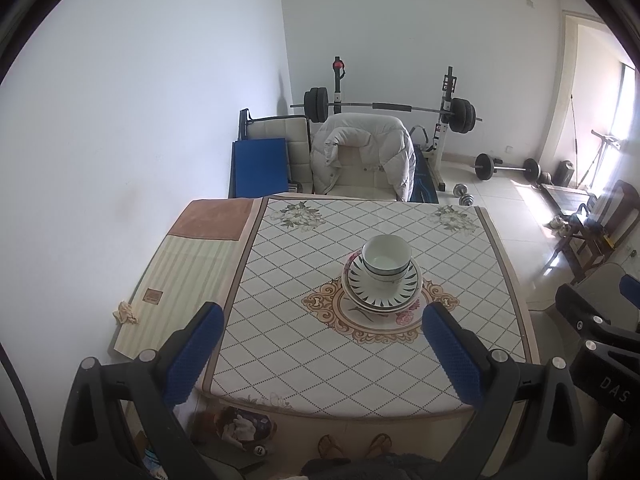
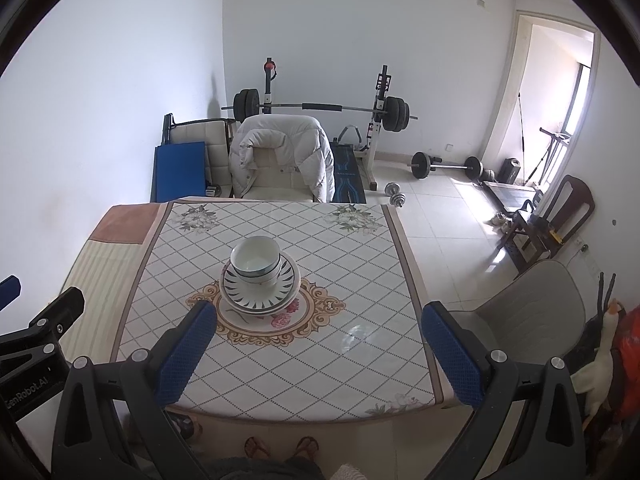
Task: Organize plates and bowls
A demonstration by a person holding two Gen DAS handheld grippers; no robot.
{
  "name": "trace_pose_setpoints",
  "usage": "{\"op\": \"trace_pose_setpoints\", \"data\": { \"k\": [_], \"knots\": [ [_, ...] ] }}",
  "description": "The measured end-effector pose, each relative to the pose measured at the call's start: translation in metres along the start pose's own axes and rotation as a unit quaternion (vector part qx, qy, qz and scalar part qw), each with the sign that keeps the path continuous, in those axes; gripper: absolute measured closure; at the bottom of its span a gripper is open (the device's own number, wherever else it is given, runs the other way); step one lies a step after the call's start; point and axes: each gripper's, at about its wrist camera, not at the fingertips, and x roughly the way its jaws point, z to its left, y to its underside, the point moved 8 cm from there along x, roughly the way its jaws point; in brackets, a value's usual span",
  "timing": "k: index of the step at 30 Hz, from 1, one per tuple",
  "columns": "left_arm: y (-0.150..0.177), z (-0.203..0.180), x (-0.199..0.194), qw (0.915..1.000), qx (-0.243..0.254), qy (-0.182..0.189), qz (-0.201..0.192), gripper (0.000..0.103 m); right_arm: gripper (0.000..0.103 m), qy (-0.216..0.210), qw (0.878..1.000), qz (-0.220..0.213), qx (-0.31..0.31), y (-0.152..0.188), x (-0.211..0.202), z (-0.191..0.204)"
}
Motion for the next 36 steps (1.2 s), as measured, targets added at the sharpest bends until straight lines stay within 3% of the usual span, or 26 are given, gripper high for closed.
{"op": "trace_pose_setpoints", "data": {
  "k": [36],
  "knots": [
    [-0.0021,0.0038,0.0086,1.0,0.001,0.002,0.008,0.001,0.0,-0.003,1.0,0.008,0.006,0.0025,0.0019,0.0043]
  ]
}}
